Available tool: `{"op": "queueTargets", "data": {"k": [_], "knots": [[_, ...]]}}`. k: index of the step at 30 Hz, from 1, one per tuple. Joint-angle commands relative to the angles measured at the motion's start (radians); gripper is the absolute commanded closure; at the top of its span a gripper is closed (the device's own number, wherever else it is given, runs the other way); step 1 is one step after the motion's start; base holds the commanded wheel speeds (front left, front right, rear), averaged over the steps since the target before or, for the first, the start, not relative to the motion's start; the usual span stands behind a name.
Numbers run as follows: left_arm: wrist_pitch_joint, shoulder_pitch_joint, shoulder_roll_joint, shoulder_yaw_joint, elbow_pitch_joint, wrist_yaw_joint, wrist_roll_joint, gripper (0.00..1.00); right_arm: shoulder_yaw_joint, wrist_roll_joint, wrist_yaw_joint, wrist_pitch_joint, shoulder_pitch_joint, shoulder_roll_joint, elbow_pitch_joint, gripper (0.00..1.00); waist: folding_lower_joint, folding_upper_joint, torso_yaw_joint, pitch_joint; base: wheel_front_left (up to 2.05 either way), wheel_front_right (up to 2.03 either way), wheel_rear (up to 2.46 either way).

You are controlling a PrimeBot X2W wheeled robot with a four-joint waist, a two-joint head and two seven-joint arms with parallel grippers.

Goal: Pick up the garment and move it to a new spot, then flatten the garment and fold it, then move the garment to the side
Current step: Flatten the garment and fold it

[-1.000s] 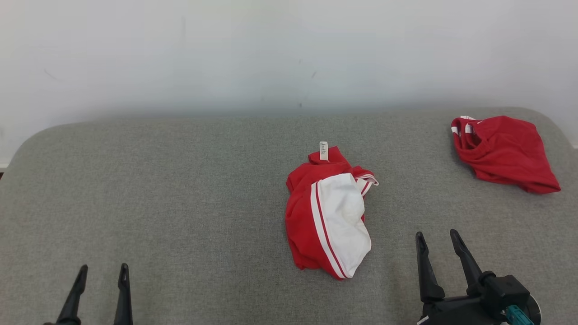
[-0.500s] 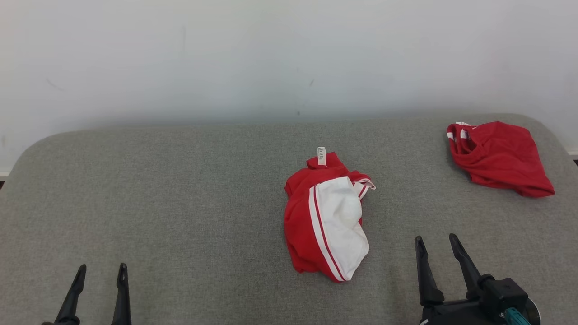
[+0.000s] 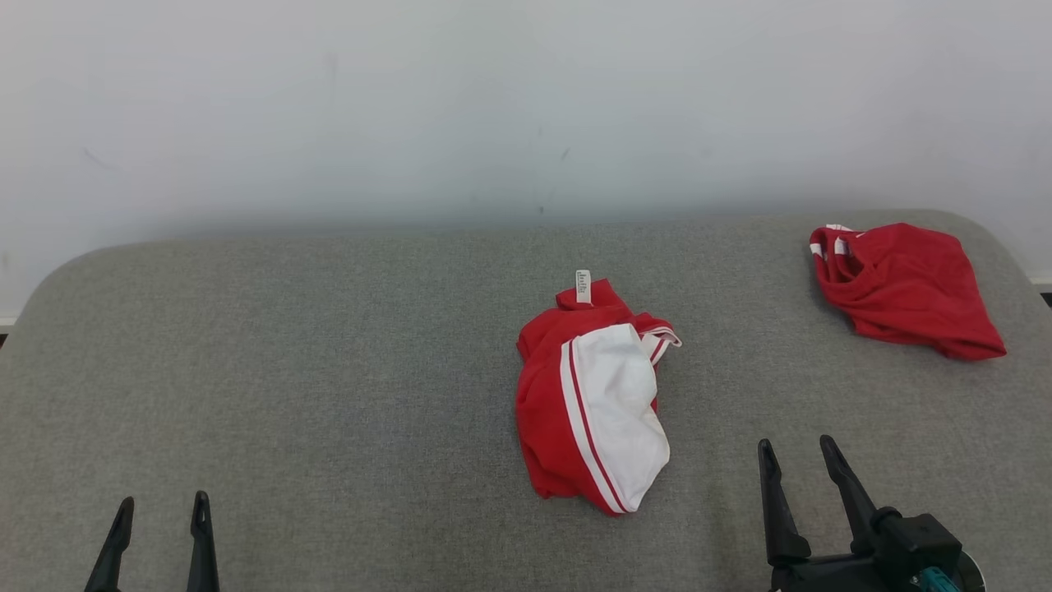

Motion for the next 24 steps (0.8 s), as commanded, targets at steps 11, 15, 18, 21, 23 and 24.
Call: {"op": "queueTargets", "data": {"k": [11, 15, 18, 21, 23, 24], "knots": [[-0.003, 0.01, -0.004, 0.004, 0.005, 0.0, -0.005, 0.0, 0.009, 0.013, -0.003, 0.0, 0.008, 0.002, 0.003, 0.0, 0.0, 0.0, 0.0, -0.002, 0.0, 0.0, 0.0], [-0.003, 0.01, 0.0, 0.001, 0.004, 0.001, -0.001, 0.0, 0.009, 0.01, -0.003, 0.0, 0.006, 0.002, 0.007, 0.0, 0.0, 0.0, 0.001, -0.003, 0.0, 0.0, 0.0], [-0.003, 0.01, 0.004, -0.005, 0.005, 0.0, 0.005, 0.0, 0.008, 0.009, -0.003, 0.0, 0.005, 0.002, 0.009, 0.0, 0.0, 0.0, 0.001, -0.003, 0.0, 0.0, 0.0], [-0.003, 0.01, 0.006, -0.009, 0.007, -0.002, 0.001, 0.0, 0.01, 0.009, -0.003, 0.0, 0.004, 0.002, 0.011, 0.0, 0.0, 0.0, 0.001, -0.002, 0.0, 0.0, 0.0], [-0.003, 0.01, 0.008, -0.012, 0.009, -0.003, -0.003, 0.0, 0.011, 0.01, -0.003, 0.0, 0.004, 0.002, 0.012, 0.0, 0.0, 0.0, 0.001, -0.002, 0.0, 0.0, 0.0], [0.0, 0.01, 0.009, -0.014, 0.01, -0.004, -0.004, 0.0, 0.011, 0.011, -0.003, 0.0, 0.005, 0.002, 0.012, 0.0, 0.0, 0.0, 0.001, -0.002, 0.0, 0.0, 0.0]]}}
